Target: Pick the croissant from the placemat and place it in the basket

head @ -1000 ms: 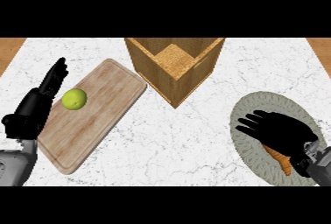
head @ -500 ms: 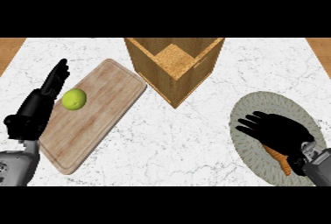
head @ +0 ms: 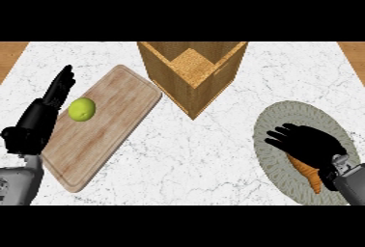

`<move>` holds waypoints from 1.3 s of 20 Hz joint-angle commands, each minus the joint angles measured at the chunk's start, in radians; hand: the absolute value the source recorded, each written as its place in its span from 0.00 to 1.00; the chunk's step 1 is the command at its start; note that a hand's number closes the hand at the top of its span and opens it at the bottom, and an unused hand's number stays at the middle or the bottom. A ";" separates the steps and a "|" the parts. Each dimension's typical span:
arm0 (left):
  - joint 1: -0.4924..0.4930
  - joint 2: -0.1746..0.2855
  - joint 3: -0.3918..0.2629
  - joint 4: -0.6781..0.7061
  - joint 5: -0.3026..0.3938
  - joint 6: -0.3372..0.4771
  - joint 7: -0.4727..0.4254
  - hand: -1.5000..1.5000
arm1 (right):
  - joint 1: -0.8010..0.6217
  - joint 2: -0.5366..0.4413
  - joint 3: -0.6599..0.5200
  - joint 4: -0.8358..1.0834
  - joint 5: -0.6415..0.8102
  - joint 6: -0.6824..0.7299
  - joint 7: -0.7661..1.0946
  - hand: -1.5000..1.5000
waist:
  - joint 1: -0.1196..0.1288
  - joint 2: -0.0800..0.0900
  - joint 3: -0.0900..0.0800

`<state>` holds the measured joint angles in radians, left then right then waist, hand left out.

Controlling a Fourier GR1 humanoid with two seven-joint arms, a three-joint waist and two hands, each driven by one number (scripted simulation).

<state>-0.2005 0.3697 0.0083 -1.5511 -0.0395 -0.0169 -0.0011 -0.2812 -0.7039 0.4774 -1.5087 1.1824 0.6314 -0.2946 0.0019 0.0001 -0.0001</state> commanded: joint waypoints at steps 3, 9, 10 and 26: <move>-0.010 -0.024 0.024 -0.019 -0.034 -0.018 0.024 0.50 | 0.026 0.069 -0.037 0.011 0.081 0.003 -0.001 0.00 | -0.002 -0.001 0.000; -0.040 -0.090 -0.016 -0.030 -0.080 0.004 0.064 0.50 | -0.003 0.097 -0.049 0.189 0.150 -0.100 -0.084 0.00 | 0.000 0.001 0.000; -0.002 -0.036 0.048 0.022 -0.046 -0.055 -0.027 0.50 | -0.005 0.112 -0.083 0.167 0.132 -0.038 -0.073 1.00 | 0.000 0.000 0.000; 0.035 -0.050 0.074 -0.023 -0.067 -0.060 -0.008 0.50 | 0.057 0.259 -0.266 0.226 0.166 -0.200 0.103 1.00 | -0.027 -0.003 0.000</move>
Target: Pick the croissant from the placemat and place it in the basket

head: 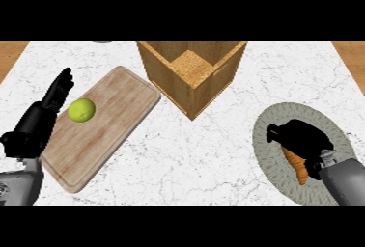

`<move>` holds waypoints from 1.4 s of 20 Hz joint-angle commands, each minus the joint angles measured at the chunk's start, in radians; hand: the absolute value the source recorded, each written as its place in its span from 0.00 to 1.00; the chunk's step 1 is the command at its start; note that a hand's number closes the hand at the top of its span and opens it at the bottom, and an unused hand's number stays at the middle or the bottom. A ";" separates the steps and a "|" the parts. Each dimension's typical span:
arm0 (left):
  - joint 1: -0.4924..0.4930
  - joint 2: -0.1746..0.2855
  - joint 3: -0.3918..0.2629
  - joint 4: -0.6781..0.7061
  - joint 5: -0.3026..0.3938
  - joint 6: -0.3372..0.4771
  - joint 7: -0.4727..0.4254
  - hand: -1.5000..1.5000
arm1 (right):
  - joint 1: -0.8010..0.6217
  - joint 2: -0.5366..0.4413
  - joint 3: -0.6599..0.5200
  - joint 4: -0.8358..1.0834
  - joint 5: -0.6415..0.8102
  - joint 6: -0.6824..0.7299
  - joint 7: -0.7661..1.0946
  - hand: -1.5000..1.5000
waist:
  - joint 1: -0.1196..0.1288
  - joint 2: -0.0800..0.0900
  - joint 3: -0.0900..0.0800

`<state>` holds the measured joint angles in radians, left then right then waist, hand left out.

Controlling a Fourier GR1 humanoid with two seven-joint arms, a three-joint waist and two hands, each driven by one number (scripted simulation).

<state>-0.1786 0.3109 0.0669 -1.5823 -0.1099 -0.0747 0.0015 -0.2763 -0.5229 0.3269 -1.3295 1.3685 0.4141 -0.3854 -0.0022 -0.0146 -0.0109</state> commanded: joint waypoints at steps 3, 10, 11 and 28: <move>0.038 0.023 0.053 0.003 0.004 0.021 0.005 0.50 | 0.071 0.124 -0.359 0.069 -0.097 0.030 0.422 1.00 | -0.095 -0.005 0.012; 0.033 0.015 0.042 -0.005 0.003 0.018 0.016 0.50 | 0.030 0.357 -0.570 -0.129 -0.093 -0.147 0.906 1.00 | -0.060 -0.005 0.009; 0.055 -0.021 0.007 0.001 -0.017 0.032 -0.020 0.50 | 0.032 0.383 -0.557 -0.201 -0.082 -0.175 0.936 1.00 | -0.063 -0.005 0.008; -0.014 0.006 0.021 0.011 0.009 -0.031 -0.005 0.50 | -0.629 0.499 -0.466 -0.546 -0.191 -0.108 1.273 1.00 | 0.013 0.013 0.010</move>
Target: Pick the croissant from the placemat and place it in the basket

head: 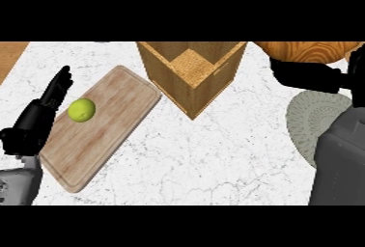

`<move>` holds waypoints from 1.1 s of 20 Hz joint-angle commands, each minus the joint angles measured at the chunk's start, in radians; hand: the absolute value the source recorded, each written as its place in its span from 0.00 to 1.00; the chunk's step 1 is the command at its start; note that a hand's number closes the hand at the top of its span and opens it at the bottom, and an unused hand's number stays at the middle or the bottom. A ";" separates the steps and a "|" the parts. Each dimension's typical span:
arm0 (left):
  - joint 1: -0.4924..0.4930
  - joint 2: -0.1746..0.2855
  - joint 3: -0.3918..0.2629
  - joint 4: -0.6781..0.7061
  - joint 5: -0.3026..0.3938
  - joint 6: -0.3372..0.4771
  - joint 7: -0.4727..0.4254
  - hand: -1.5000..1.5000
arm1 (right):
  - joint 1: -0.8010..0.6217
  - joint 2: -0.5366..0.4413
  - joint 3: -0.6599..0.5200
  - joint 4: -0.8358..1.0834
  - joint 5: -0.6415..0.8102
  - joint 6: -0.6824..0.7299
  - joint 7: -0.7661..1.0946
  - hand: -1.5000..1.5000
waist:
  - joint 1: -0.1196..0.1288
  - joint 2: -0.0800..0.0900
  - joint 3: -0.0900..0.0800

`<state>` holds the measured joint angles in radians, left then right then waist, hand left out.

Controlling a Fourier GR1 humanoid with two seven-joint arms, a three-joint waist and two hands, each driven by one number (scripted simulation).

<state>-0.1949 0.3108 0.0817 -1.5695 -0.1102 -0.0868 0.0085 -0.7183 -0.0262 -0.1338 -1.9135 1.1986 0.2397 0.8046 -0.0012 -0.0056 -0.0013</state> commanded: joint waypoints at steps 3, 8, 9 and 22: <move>-0.009 -0.009 0.003 0.027 -0.005 -0.001 -0.043 0.50 | -0.351 0.025 0.018 0.147 -0.060 0.061 0.158 1.00 | 0.020 0.005 0.000; -0.045 -0.023 0.002 0.097 -0.020 0.004 -0.068 0.50 | -0.556 0.026 -0.028 0.434 -0.084 0.031 0.201 1.00 | 0.019 0.011 -0.001; -0.062 -0.051 -0.029 0.090 -0.062 0.045 -0.038 0.50 | -0.584 0.026 -0.033 0.481 -0.111 -0.001 0.204 1.00 | 0.021 0.011 0.000; -0.058 -0.021 0.012 0.057 -0.010 -0.015 -0.048 0.50 | -0.836 0.026 -0.167 1.044 -0.183 -0.155 0.230 1.00 | 0.036 0.014 0.000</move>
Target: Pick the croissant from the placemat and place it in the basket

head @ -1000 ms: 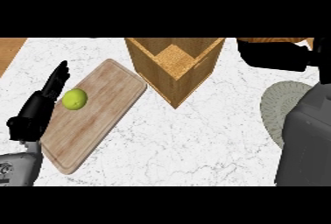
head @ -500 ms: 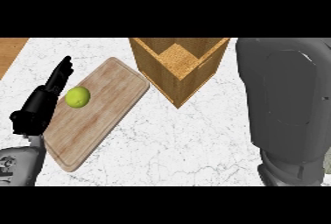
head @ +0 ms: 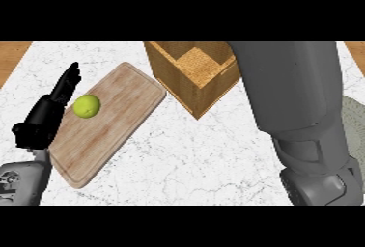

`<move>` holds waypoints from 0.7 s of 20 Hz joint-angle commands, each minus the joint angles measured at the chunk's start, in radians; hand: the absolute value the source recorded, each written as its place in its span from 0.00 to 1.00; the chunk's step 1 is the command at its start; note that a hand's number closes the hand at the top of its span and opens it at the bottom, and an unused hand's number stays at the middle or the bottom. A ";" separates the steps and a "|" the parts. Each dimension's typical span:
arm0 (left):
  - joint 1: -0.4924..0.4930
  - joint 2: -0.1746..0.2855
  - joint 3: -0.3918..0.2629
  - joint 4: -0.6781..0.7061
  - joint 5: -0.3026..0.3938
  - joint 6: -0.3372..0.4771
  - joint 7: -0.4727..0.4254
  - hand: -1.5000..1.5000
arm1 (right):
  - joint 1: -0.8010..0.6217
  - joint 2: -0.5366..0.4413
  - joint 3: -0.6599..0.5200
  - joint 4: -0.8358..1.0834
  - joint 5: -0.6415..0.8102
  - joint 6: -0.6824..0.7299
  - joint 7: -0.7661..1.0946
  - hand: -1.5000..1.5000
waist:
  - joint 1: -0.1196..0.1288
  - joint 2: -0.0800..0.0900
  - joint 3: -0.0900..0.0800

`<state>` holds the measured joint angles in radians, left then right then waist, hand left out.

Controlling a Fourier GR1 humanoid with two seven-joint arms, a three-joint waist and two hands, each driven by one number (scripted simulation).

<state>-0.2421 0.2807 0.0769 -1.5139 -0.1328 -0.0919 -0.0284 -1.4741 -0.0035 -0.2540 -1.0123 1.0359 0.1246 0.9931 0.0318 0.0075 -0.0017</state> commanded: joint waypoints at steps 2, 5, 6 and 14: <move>0.008 -0.034 -0.032 -0.028 -0.035 0.031 0.024 0.50 | -0.029 0.003 -0.041 0.198 -0.044 -0.066 0.014 1.00 | 0.001 0.001 0.000; -0.027 0.007 0.006 -0.037 0.007 -0.013 0.069 0.50 | -0.093 0.003 -0.018 0.279 -0.003 -0.013 0.096 1.00 | -0.003 -0.002 0.000; -0.015 -0.001 0.003 -0.045 0.000 0.000 0.068 0.50 | -0.080 0.000 0.003 0.311 0.019 -0.001 0.084 1.00 | -0.002 -0.001 0.000; 0.001 -0.013 -0.008 -0.049 -0.021 0.008 0.034 0.50 | -0.082 -0.042 0.063 0.433 0.052 0.141 0.013 1.00 | -0.012 -0.003 0.001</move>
<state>-0.2272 0.2678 0.0676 -1.5504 -0.1511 -0.0861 -0.0023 -1.5570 -0.0411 -0.2178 -0.6490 1.0728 0.1919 0.9988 0.0206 0.0035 -0.0012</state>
